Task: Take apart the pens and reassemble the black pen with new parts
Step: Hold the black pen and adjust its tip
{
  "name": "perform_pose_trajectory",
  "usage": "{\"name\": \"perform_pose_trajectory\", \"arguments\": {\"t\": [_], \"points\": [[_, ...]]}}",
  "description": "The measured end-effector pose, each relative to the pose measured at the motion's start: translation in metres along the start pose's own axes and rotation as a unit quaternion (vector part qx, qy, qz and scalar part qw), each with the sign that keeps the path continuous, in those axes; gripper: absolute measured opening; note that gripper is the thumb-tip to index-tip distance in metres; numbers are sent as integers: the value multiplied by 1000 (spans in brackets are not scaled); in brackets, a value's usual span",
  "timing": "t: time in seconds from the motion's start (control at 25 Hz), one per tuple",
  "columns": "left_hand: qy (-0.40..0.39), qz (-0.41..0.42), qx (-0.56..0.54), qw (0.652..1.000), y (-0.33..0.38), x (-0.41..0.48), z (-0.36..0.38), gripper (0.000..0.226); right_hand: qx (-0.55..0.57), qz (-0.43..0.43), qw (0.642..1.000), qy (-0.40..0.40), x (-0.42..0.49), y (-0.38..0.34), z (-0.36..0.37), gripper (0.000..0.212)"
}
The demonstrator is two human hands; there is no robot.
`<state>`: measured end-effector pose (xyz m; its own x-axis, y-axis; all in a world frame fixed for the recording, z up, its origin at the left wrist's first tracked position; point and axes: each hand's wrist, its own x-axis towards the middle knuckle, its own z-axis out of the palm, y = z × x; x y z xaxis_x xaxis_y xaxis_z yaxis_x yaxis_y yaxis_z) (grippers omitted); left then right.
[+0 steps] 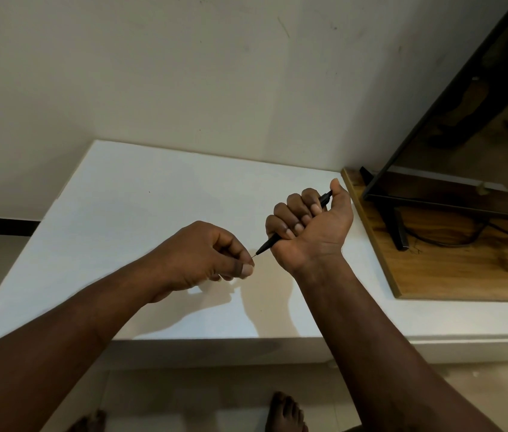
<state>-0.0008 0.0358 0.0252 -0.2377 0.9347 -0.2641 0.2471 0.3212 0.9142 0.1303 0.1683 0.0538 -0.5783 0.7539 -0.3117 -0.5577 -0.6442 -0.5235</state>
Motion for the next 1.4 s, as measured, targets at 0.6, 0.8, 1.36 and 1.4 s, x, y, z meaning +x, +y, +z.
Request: {"name": "perform_pose_trajectory", "arguments": {"t": [0.6,0.8,1.36,1.4], "points": [[-4,-14,-6,1000,4,-3,0,15,-10,3,1000,0,1,0,0,56],[-15,-12,-3,1000,4,-2,-1,16,-14,-7,1000,-10,1,1,1,51],[-24,-12,-18,999,7,-4,-3,16,-17,2,1000,-16,1,1,2,55],[-26,-14,-18,999,7,-5,-3,16,-18,2,1000,-16,1,0,2,56]]}}
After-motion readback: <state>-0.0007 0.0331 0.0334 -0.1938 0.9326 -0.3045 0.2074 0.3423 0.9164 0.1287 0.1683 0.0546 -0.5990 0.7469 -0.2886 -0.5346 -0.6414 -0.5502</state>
